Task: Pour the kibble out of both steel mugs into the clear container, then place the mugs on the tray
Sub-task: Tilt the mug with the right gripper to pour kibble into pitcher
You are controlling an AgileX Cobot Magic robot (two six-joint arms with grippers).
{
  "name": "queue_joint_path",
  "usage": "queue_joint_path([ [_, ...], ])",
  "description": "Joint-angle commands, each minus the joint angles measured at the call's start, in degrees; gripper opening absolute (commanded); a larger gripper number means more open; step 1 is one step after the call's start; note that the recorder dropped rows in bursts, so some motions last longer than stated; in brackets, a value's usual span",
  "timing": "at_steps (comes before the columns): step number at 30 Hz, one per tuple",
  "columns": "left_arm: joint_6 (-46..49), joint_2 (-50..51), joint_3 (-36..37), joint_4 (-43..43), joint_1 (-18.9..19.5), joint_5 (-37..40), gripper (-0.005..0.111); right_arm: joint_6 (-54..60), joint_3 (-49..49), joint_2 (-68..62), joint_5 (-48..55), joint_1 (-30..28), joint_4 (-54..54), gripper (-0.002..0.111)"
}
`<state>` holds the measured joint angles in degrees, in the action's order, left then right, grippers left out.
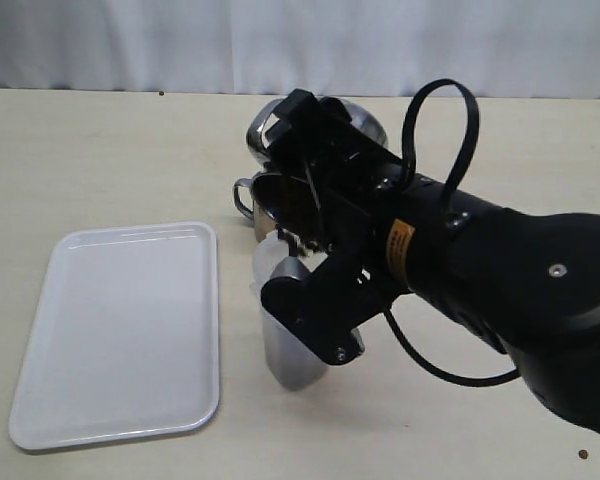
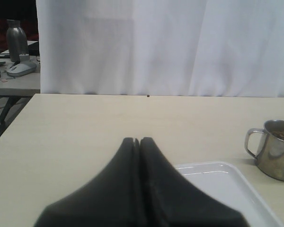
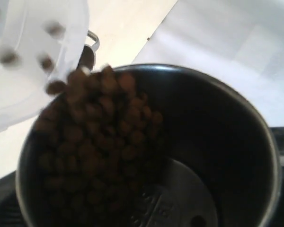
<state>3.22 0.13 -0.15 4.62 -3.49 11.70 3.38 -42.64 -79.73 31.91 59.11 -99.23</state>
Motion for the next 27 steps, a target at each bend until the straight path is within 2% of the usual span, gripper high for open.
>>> queue_joint_path([
  [1,0.1,-0.1,0.2,0.0,-0.4,-0.5,0.000,0.5,-0.6,0.1,2.4,0.3,-0.7,0.005],
  [7,0.1,-0.1,0.2,0.0,-0.4,-0.5,0.000,5.0,-0.6,0.1,2.9,0.3,-0.7,0.005],
  [19,0.1,-0.1,0.2,0.0,-0.4,-0.5,0.000,6.5,-0.6,0.1,4.2,0.3,-0.7,0.005],
  [27,0.1,-0.1,0.2,0.0,-0.4,-0.5,0.000,6.0,-0.6,0.1,10.1,4.4,-0.7,0.005],
])
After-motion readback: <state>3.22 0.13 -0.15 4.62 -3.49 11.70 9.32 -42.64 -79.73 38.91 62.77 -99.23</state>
